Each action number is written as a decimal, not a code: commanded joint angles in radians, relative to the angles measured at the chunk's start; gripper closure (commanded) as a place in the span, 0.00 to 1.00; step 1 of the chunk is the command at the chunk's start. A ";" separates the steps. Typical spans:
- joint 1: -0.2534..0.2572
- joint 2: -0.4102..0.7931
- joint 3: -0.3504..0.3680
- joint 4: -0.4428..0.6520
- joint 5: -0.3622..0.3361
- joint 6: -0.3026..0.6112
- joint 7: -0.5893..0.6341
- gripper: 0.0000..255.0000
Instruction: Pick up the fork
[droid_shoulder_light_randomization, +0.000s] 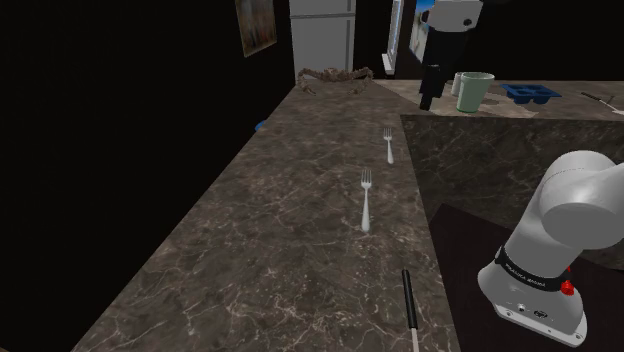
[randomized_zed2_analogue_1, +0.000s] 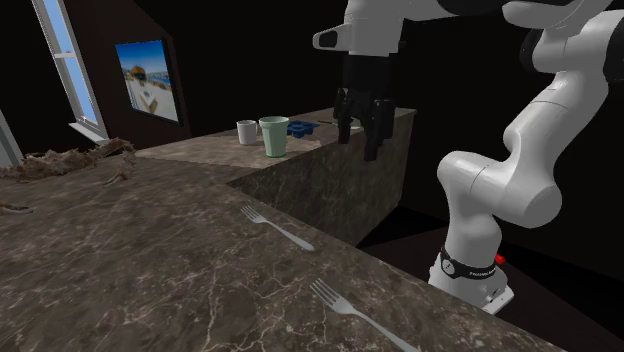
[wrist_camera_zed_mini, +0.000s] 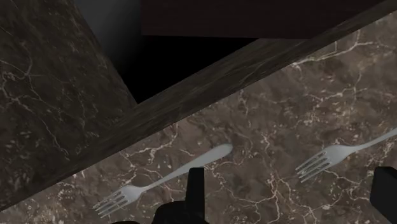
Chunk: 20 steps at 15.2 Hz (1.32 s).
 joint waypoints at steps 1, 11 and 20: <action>0.000 0.000 0.000 0.000 0.000 0.000 0.000 0.00; -0.101 0.042 0.281 -0.206 0.184 0.255 0.683 0.00; -0.224 0.295 0.535 -0.192 0.263 0.514 1.260 0.00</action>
